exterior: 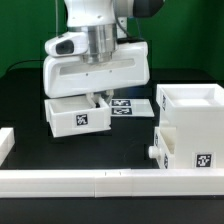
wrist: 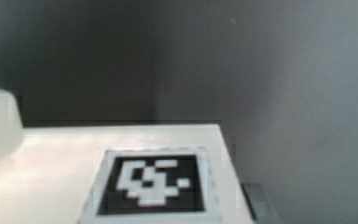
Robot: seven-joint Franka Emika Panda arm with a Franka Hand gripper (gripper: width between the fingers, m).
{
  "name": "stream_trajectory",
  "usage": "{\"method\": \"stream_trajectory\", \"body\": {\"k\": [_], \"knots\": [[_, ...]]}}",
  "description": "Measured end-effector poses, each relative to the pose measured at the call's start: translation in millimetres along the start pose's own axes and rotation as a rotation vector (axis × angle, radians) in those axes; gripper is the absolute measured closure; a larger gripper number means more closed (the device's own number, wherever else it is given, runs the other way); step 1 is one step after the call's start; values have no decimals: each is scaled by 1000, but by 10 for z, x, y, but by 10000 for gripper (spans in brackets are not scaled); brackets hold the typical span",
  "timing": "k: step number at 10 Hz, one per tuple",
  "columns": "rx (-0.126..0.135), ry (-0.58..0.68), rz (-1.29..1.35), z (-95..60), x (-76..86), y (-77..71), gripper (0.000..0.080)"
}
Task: Assemble drawer
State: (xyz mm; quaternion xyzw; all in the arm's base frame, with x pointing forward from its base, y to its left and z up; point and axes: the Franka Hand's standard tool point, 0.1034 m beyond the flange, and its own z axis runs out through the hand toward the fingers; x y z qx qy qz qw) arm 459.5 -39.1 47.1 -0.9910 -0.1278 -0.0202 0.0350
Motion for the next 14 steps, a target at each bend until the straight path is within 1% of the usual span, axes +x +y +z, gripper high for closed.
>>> {"method": "stream_trajectory", "body": {"k": [1,2,3,5,7,8,9,10,13,14], "knots": [[3,-4,-46,-179,179,-85,761],[6,0,-120,-318,340,-81,761],[7,1,-155,-351,403,-75,761],[10,-3,-169,-323,378,-79,761],[9,-4,-320,-316,377,-76,761],[18,-30,-464,-305,382,-83,761],[44,-59,-572,-310,426,-74,761],[42,-51,-640,-324,461,-66,761],[45,-54,-860,-308,446,-45,761],[40,-59,-1033,-289,484,0,761]]}}
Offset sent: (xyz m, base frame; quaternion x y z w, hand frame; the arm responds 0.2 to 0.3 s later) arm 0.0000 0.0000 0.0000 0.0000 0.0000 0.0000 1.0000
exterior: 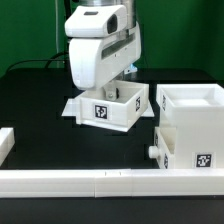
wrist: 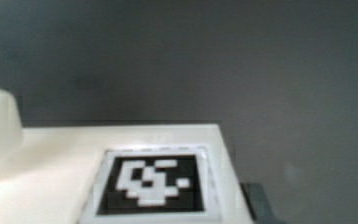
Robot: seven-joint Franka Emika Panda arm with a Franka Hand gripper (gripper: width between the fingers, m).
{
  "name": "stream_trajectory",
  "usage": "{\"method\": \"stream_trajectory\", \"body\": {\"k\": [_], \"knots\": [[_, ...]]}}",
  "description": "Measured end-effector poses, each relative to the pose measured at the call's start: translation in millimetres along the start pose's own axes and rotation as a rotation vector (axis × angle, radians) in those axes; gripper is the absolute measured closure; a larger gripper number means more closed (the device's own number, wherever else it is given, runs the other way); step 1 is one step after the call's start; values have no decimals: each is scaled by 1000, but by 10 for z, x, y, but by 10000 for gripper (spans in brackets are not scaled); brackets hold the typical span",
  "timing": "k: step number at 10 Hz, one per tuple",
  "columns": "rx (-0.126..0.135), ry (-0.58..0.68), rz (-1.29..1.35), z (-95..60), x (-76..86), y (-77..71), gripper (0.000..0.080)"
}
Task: Assemble drawer
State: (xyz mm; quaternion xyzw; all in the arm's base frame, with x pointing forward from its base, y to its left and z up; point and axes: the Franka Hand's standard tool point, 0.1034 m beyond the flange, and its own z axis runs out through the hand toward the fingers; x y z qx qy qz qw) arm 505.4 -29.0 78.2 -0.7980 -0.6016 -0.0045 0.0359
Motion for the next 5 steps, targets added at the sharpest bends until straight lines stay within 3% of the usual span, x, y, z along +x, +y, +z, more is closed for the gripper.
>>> {"method": "stream_trajectory", "body": {"k": [2,5], "knots": [[-10,-18,-226,51,7,163,761],[-5,-31,-409,78,-33,156,761]]}}
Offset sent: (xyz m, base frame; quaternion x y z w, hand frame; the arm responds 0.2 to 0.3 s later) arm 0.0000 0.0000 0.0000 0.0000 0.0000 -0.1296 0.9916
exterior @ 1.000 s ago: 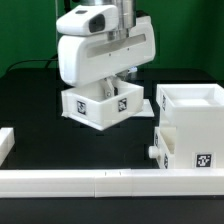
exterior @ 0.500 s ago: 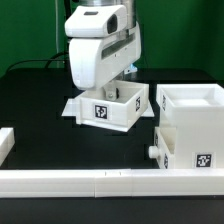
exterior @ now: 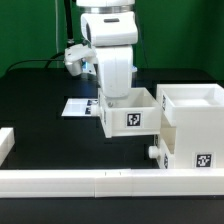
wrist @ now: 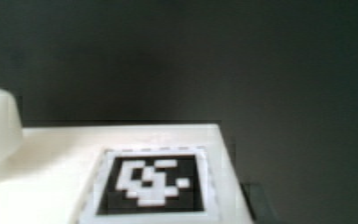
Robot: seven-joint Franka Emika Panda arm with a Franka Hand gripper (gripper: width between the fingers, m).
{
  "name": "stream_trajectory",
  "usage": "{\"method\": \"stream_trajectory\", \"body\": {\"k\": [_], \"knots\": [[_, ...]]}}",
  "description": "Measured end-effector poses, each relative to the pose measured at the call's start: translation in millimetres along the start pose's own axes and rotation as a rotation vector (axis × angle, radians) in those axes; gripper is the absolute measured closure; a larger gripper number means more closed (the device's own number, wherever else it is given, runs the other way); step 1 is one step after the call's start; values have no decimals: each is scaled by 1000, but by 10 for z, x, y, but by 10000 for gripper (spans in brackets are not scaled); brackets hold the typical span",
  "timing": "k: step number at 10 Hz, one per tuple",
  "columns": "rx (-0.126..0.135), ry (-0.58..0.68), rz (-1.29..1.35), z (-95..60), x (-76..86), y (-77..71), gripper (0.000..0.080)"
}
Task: Assemble drawer
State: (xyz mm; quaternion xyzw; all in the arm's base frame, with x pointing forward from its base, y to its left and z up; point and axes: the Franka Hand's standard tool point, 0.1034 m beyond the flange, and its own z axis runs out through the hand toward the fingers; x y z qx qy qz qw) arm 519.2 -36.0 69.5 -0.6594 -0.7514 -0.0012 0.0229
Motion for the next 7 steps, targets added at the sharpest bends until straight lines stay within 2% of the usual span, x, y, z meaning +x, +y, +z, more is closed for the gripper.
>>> {"method": "stream_trajectory", "body": {"k": [1,2,4,5,7], "knots": [[-22,-16,-27,1,-14,62,761],[-16,-14,-22,28,-24,100,761],[-10,-7,12,48,-49,287,761],[2,-2,81,47,-26,325,761],[3,-3,79,59,-40,313,761]]}}
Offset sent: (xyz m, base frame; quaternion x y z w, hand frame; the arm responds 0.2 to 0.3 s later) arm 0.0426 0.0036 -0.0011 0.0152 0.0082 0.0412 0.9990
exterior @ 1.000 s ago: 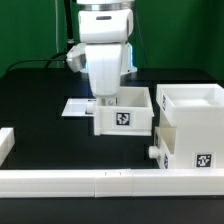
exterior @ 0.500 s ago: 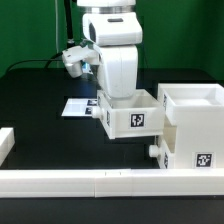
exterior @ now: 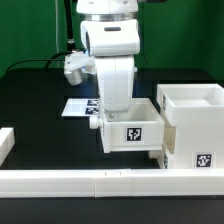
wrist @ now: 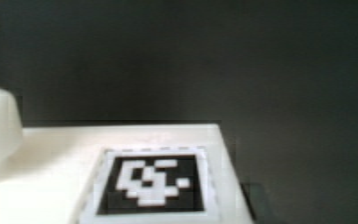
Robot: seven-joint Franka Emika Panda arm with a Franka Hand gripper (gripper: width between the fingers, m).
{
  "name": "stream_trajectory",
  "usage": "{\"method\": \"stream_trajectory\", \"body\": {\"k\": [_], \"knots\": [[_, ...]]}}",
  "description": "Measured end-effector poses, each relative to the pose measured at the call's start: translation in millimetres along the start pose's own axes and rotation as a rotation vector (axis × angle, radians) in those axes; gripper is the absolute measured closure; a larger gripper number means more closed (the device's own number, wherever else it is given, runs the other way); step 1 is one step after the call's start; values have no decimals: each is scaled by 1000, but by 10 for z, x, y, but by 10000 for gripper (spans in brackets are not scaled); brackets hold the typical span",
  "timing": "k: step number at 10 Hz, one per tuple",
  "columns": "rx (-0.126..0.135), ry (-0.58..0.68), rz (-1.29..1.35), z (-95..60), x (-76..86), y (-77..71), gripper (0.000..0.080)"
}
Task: Assemble drawer
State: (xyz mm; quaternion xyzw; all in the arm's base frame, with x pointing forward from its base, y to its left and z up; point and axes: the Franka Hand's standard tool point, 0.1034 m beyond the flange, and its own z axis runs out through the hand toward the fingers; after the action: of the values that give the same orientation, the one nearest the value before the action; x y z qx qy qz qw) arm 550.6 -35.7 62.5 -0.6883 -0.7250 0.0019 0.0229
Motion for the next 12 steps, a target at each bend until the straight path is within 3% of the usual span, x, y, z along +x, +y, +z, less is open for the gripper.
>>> {"method": "stream_trajectory", "body": {"k": [12], "knots": [[-6,10,0,39,86,56,761]]}}
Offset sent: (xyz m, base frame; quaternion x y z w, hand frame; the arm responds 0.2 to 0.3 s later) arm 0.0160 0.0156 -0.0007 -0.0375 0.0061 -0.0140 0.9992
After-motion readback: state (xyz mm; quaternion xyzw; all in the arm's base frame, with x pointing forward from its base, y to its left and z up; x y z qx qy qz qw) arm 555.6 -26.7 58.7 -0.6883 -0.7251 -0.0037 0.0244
